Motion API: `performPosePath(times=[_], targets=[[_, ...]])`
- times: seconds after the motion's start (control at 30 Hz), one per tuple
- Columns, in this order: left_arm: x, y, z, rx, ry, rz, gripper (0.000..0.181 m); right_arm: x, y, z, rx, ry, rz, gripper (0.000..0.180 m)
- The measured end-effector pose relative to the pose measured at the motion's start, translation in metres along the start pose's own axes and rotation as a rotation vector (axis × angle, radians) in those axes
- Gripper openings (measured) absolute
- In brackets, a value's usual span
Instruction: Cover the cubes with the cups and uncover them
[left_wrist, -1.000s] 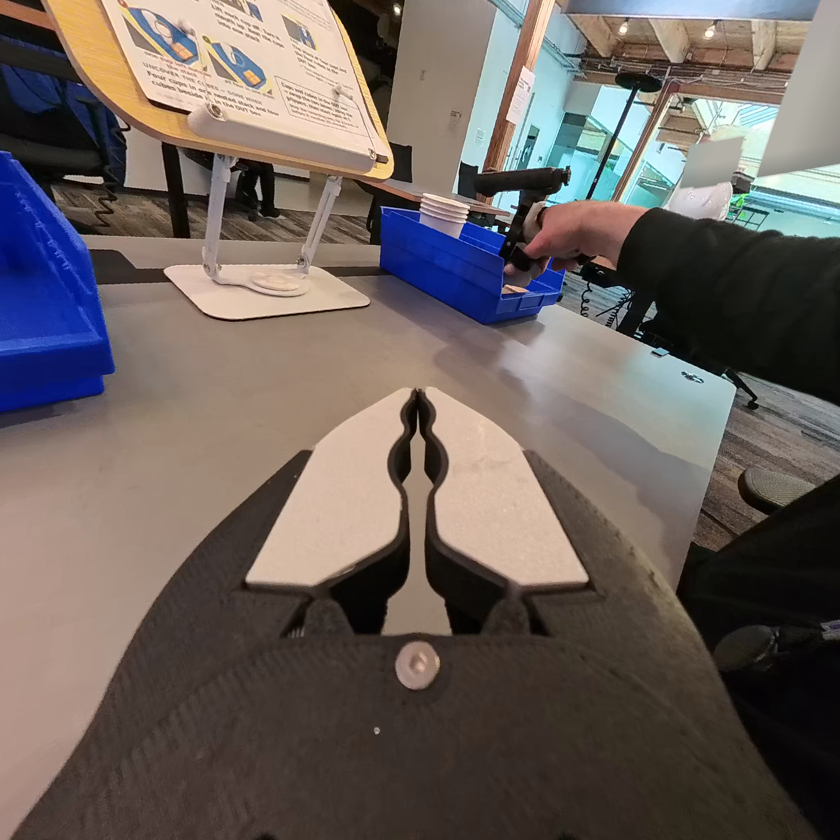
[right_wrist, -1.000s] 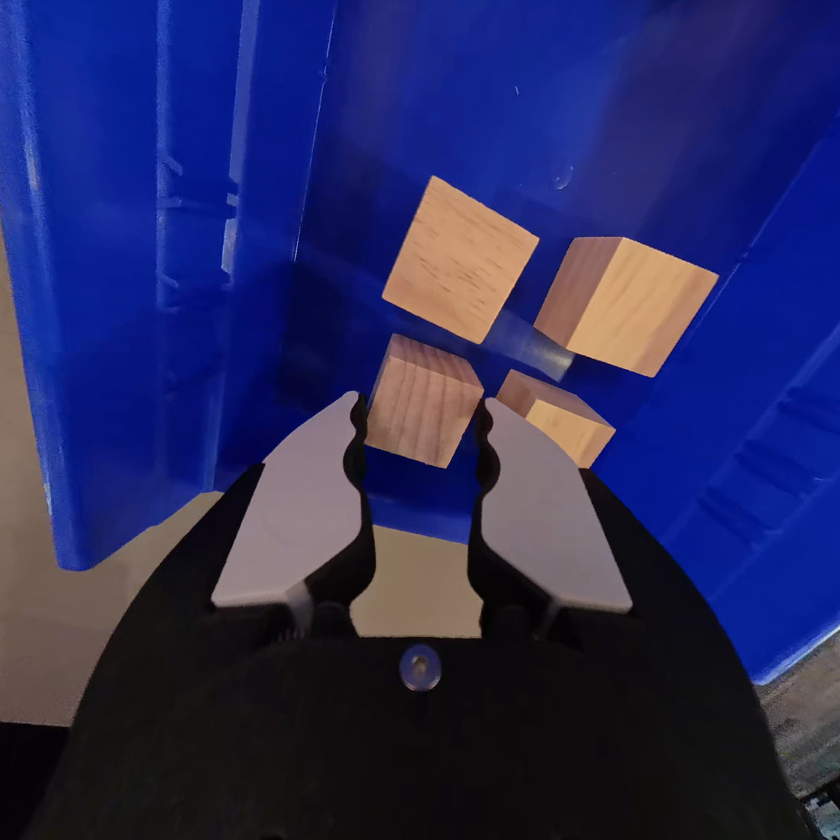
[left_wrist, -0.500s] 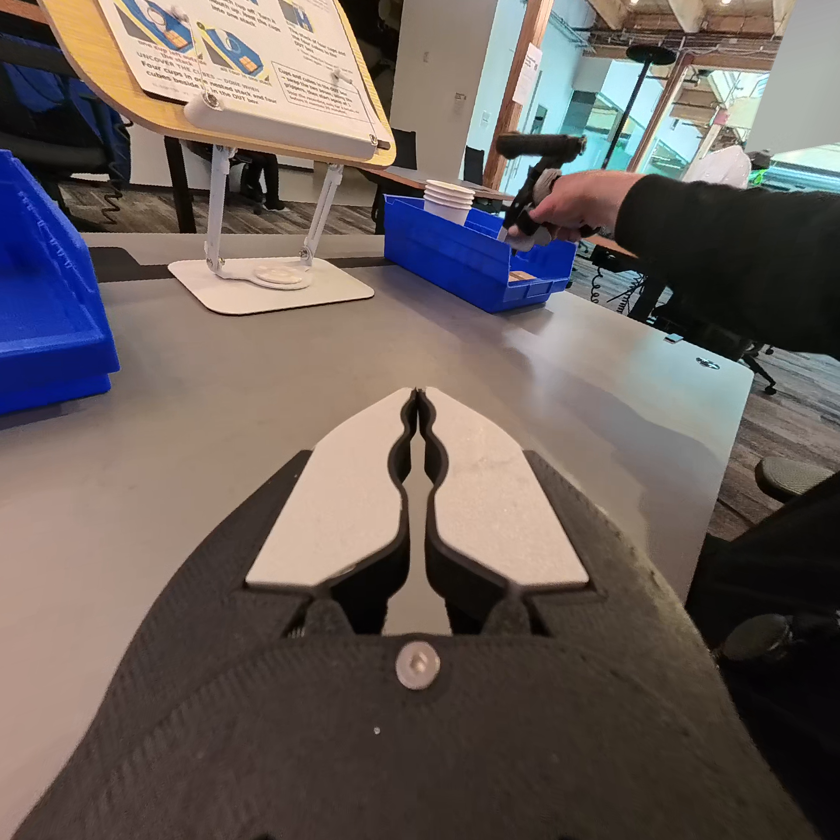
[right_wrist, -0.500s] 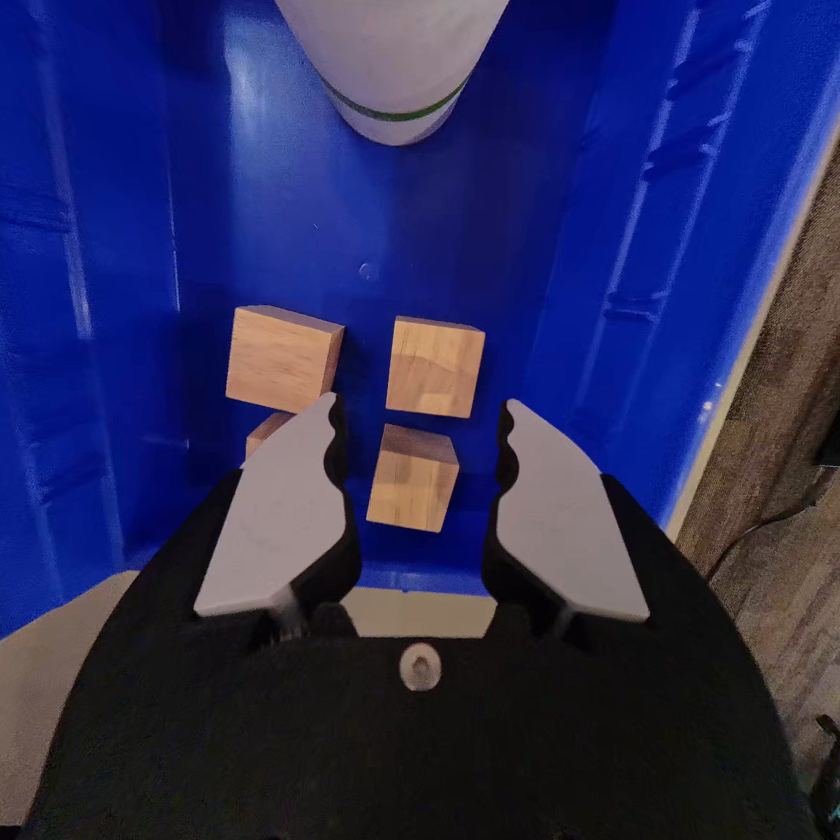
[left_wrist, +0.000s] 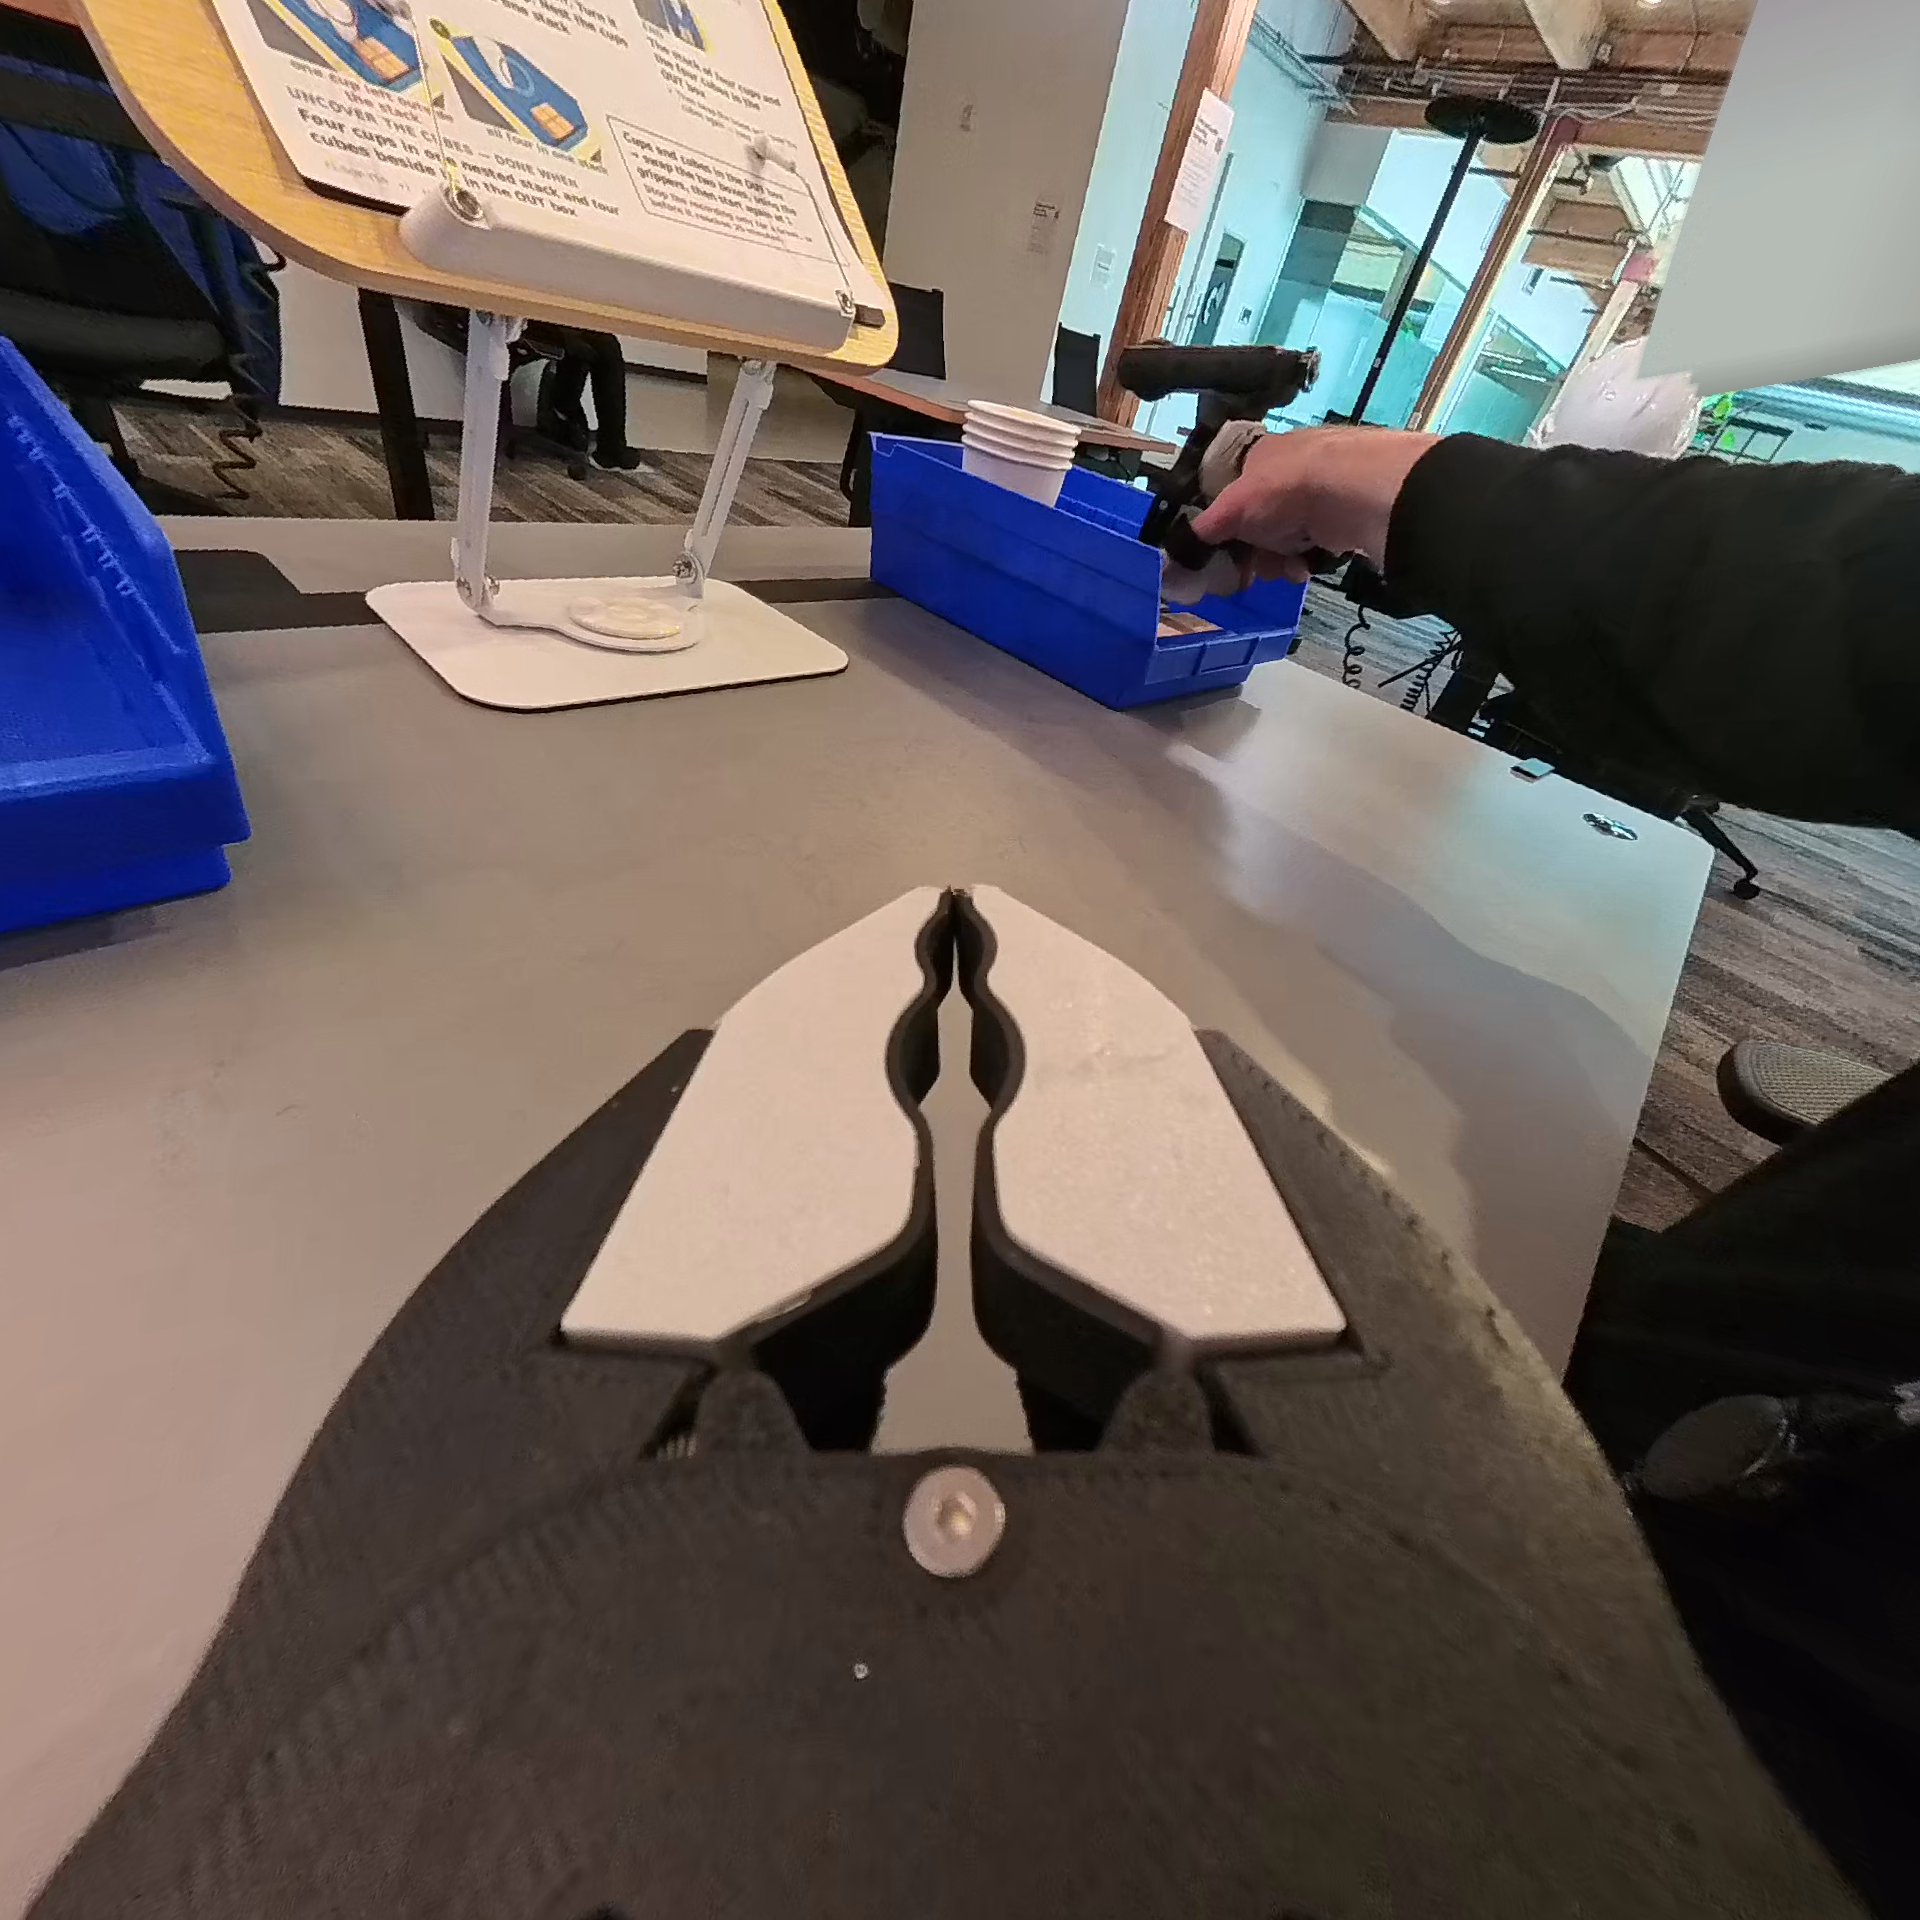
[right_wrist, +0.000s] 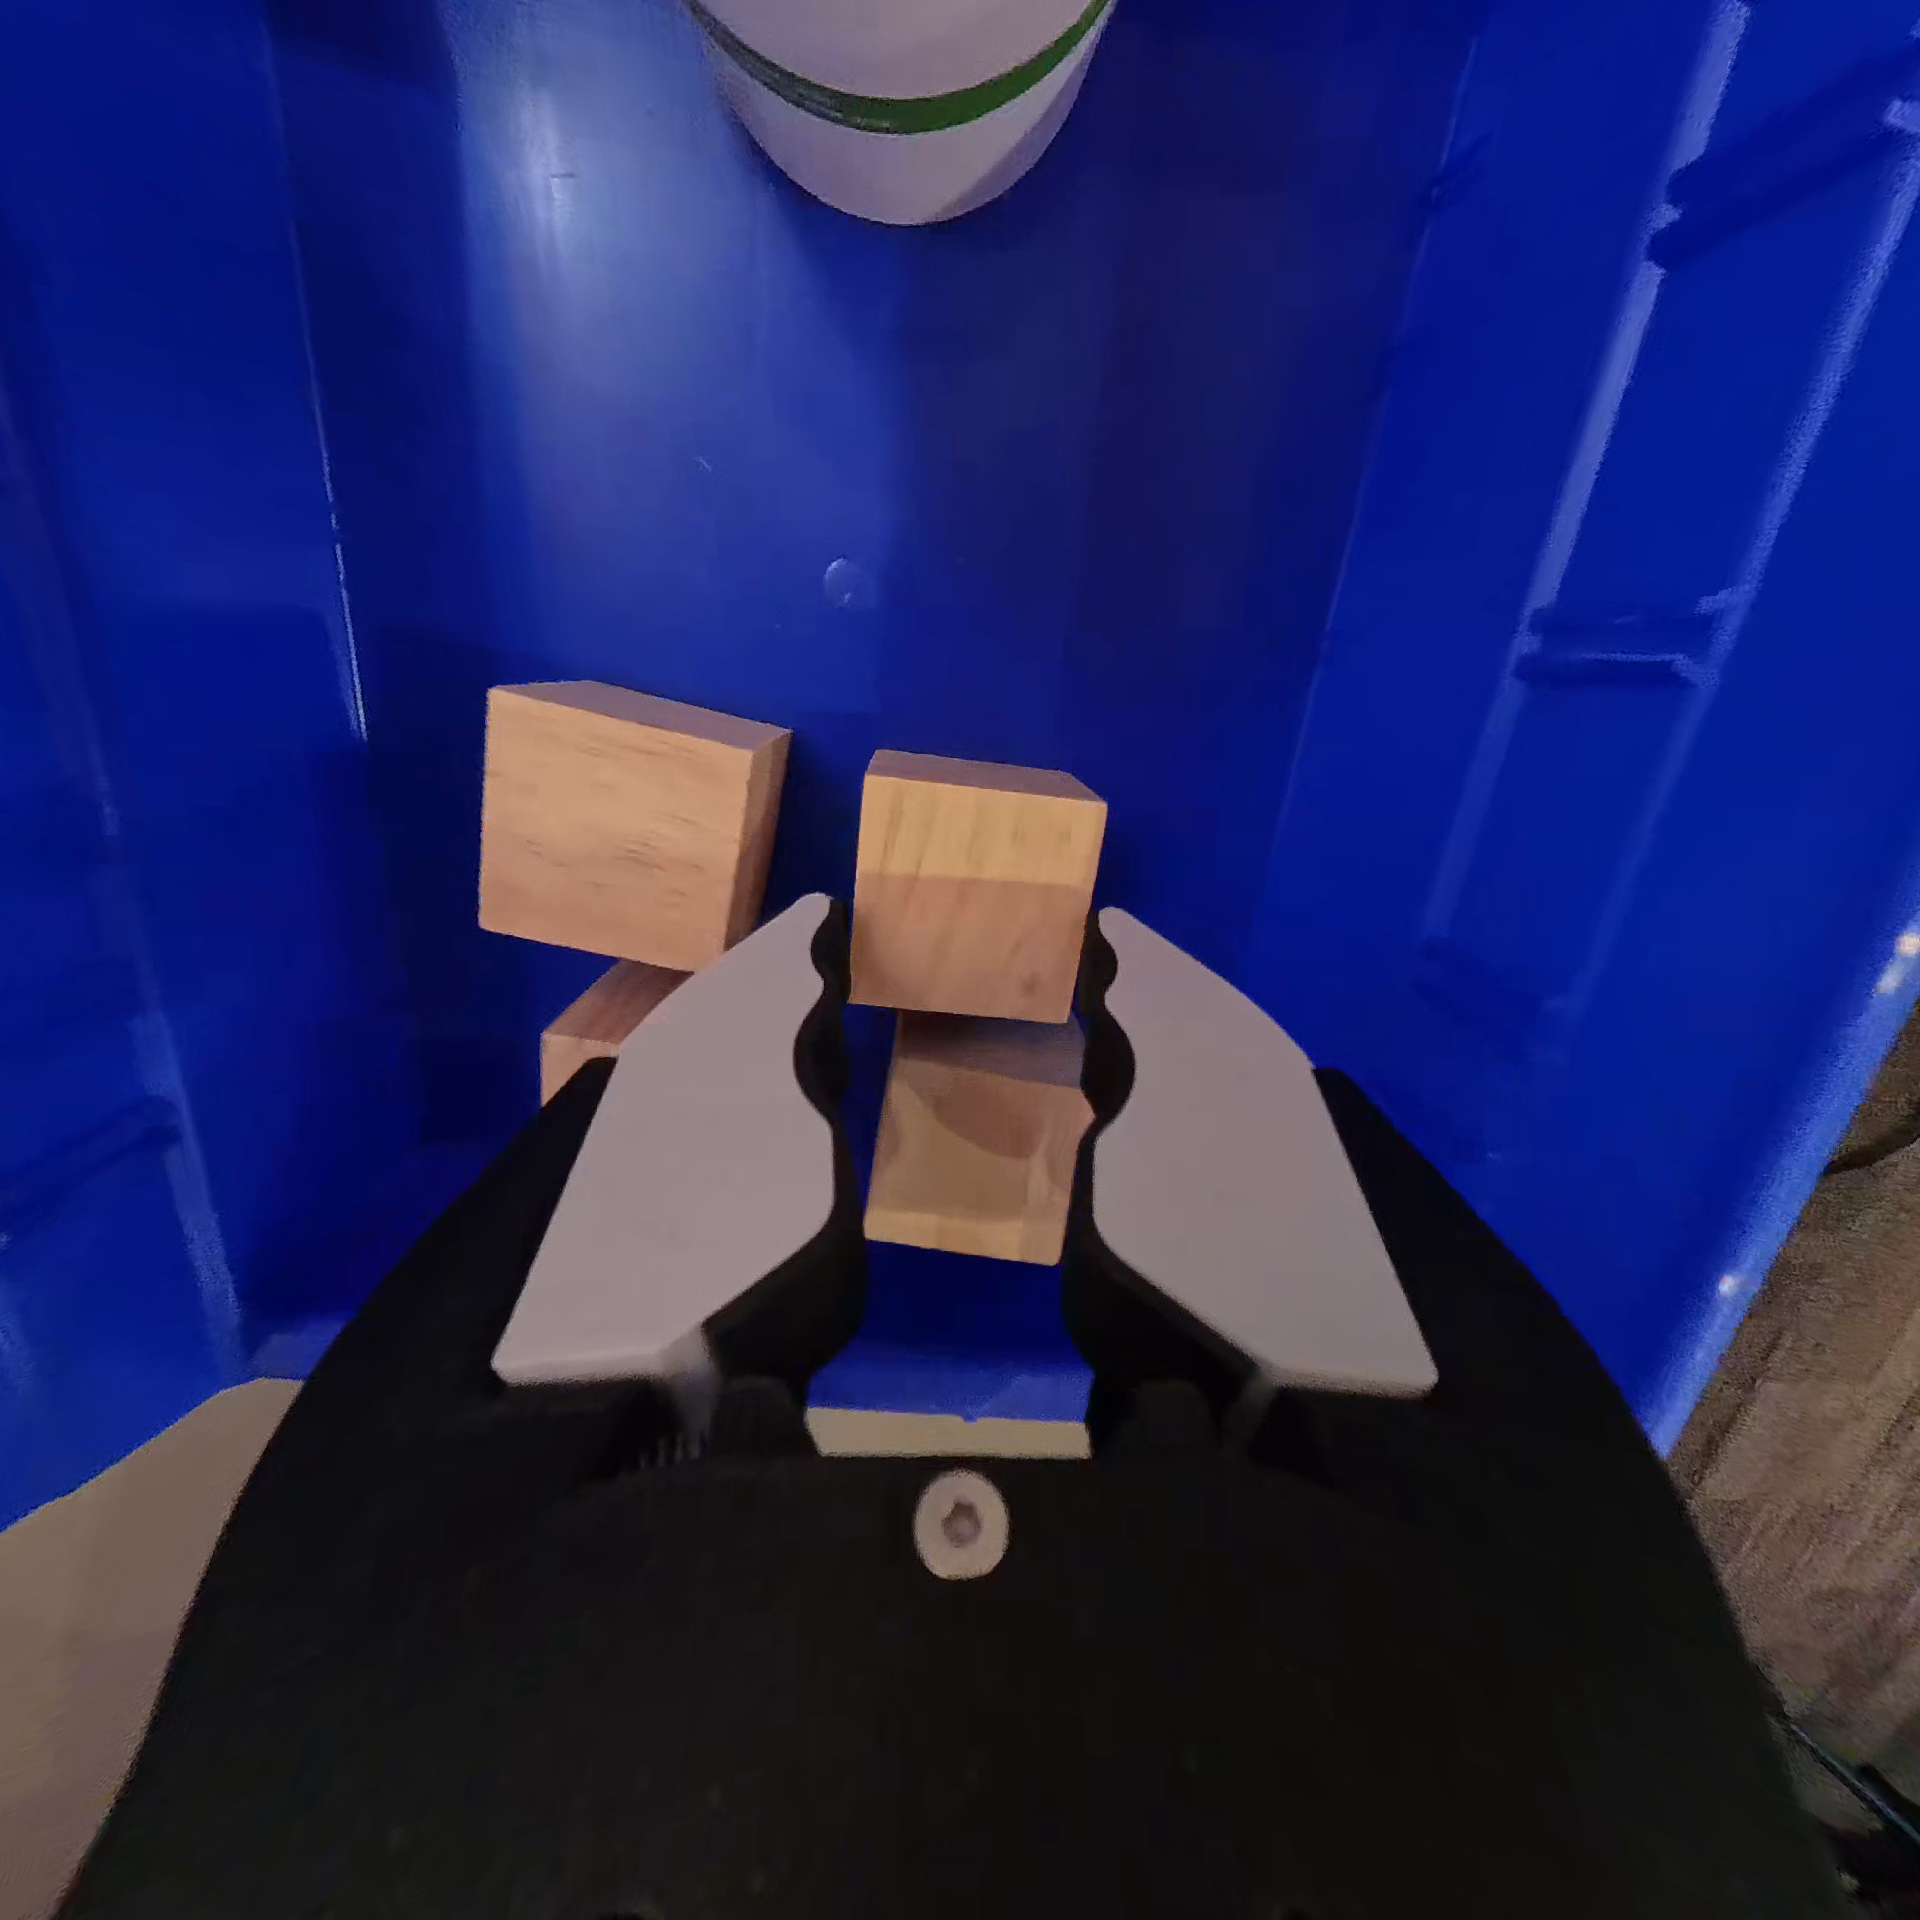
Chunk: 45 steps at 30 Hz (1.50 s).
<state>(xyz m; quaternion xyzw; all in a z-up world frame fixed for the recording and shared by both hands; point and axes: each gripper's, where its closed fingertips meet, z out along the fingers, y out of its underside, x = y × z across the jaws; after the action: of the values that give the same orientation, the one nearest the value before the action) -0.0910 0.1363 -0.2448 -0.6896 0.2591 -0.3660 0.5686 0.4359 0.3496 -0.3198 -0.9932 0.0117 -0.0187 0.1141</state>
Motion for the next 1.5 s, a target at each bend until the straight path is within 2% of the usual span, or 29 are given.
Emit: performPosePath(times=[0.1,0.17,0.27,0.4,0.57,0.63,0.93,1.03,1.2,1.33,1.5], targets=[[0.002,0.0,0.0,0.002,0.009,-0.004,0.0,-0.003,-0.002,-0.002,0.004,-0.002,0.005,0.043],[0.002,-0.001,-0.001,0.002,0.01,-0.001,0.0,-0.002,-0.004,-0.007,0.035,0.004,0.019,0.056],[0.001,-0.003,-0.003,0.009,0.005,0.0,0.0,0.0,0.002,-0.018,0.048,0.018,0.015,0.062],[-0.001,-0.004,-0.004,0.019,0.006,-0.015,0.0,0.007,0.025,-0.029,0.023,0.052,-0.007,0.055],[0.004,-0.002,0.0,0.01,0.022,-0.015,0.0,0.007,0.048,-0.015,-0.053,0.012,-0.006,0.055],[0.004,-0.001,0.001,0.003,0.019,-0.004,0.0,0.003,0.05,-0.009,-0.057,-0.017,-0.004,0.045],[0.004,0.002,0.002,-0.011,0.012,0.007,0.0,-0.005,0.04,-0.007,-0.035,-0.034,-0.008,0.045],[0.005,0.003,0.003,-0.019,0.013,0.017,0.0,-0.002,0.042,-0.012,-0.026,-0.011,-0.018,0.058],[0.004,0.004,0.003,-0.018,0.014,0.011,0.0,0.001,0.034,-0.043,0.056,0.031,-0.037,0.057],[0.006,0.005,0.005,-0.022,0.019,0.015,0.0,-0.026,0.008,-0.063,0.171,-0.018,-0.097,0.051],[0.008,0.005,0.004,-0.032,0.014,0.035,0.0,-0.05,-0.012,-0.039,0.117,-0.017,-0.163,0.057]])
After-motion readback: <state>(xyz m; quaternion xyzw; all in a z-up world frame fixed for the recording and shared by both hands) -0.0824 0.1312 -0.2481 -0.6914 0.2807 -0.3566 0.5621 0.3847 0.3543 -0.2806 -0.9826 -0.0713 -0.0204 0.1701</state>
